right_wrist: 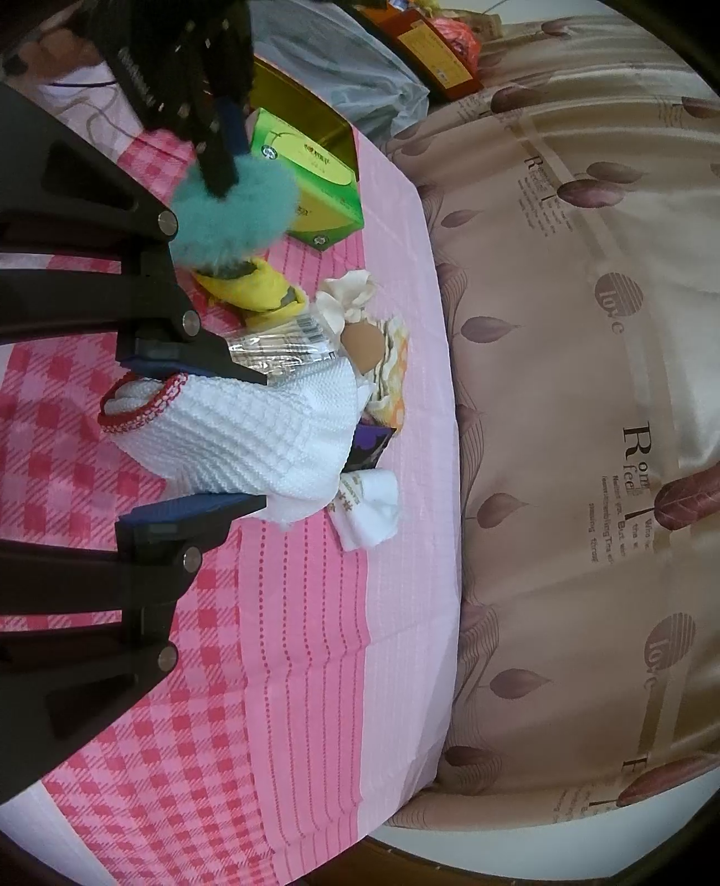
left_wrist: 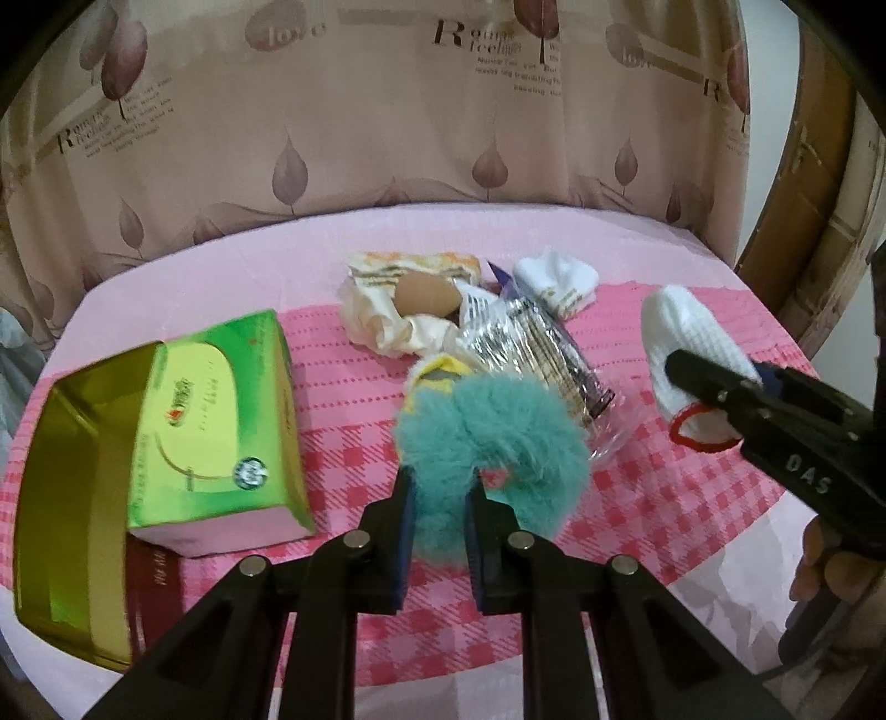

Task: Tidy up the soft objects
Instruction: 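Carry the scrunchie into the gold tin and open the left gripper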

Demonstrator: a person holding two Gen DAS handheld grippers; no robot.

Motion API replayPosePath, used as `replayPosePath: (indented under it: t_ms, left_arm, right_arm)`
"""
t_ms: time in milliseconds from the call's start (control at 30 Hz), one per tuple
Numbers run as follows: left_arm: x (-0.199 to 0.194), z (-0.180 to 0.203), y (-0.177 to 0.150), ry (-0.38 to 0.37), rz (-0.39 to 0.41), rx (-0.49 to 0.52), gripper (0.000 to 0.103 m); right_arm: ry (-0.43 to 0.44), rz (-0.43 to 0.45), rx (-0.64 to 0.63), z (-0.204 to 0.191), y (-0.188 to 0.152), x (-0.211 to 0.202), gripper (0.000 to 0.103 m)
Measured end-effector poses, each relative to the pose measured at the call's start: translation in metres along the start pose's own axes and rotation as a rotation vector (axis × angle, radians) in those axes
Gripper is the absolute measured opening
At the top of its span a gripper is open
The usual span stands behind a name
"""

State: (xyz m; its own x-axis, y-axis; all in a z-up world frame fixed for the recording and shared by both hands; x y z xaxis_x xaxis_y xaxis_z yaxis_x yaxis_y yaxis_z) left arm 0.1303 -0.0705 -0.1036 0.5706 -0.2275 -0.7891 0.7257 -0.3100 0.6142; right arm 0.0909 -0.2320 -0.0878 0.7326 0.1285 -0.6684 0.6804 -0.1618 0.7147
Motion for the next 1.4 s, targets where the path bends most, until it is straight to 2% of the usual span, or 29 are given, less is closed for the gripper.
replayPosePath:
  t_ms: [333, 667, 1067, 1233, 1400]
  left_arm:
    - [-0.023, -0.045, 0.013, 0.088, 0.04, -0.036, 0.016]
    - [-0.036, -0.134, 0.009, 0.222, 0.049, -0.133, 0.016]
    - [-0.025, -0.243, -0.034, 0.376, -0.039, -0.268, 0.016]
    - [-0.015, -0.271, -0.054, 0.417, -0.082, -0.315, 0.016]
    - [-0.007, -0.283, -0.067, 0.456, -0.131, -0.345, 0.016]
  right_arm:
    - [-0.009, 0.01, -0.008, 0.001, 0.002, -0.002, 0.032]
    - [-0.021, 0.023, -0.02, -0.001, 0.004, -0.005, 0.032]
    - [-0.035, 0.026, -0.037, -0.006, 0.003, -0.006, 0.032]
    - [-0.043, 0.022, -0.037, -0.007, 0.001, -0.006, 0.032]
    - [-0.048, 0.033, -0.037, -0.008, 0.001, -0.01, 0.032]
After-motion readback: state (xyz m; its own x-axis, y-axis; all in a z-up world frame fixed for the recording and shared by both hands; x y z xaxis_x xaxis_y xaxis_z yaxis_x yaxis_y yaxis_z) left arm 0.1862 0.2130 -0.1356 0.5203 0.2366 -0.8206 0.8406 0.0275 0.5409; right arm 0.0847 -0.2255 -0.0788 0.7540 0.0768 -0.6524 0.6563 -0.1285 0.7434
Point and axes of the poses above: each gripper's, at about its wrist camera, not at the fingertips, and x roughly the way its jaws point, z to its right, y to its top, the point moved 10 cm from there along x, roughly the way its jaws point, and after that the axes turned 5 degrees about y, right-handed, at the moved point
